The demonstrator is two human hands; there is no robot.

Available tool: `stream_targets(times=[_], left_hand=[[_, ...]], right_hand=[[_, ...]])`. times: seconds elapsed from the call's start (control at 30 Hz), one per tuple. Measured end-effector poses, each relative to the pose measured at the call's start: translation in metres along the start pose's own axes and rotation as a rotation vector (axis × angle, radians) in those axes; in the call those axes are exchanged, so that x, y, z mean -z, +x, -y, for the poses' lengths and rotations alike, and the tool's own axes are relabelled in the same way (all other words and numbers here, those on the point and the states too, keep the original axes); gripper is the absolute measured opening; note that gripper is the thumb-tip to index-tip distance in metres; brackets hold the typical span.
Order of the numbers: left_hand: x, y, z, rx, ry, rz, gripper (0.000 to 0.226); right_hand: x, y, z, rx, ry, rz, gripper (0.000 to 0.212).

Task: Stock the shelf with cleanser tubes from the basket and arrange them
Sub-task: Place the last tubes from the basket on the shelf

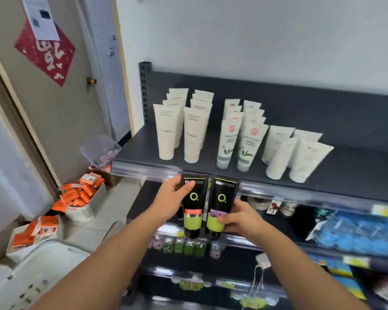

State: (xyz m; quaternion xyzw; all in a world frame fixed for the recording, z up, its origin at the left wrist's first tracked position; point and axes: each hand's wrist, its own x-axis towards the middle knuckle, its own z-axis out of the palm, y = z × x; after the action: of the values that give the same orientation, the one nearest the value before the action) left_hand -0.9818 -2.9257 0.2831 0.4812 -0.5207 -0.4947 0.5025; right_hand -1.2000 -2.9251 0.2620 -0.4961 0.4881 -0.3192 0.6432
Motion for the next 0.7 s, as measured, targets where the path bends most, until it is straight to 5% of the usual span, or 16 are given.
stream_targets(times=[0.33, 0.7], left_hand=[[-0.229, 0.005, -0.035, -0.081, -0.005, 0.229, 0.013], [-0.353, 0.041, -0.070, -0.207, 0.165, 0.416, 0.015]], right_hand=[[0.197, -0.122, 0.003, 0.070, -0.030, -0.161, 0.048], [0.304, -0.169, 0.015, 0.141, 0.031, -0.413, 0.037]])
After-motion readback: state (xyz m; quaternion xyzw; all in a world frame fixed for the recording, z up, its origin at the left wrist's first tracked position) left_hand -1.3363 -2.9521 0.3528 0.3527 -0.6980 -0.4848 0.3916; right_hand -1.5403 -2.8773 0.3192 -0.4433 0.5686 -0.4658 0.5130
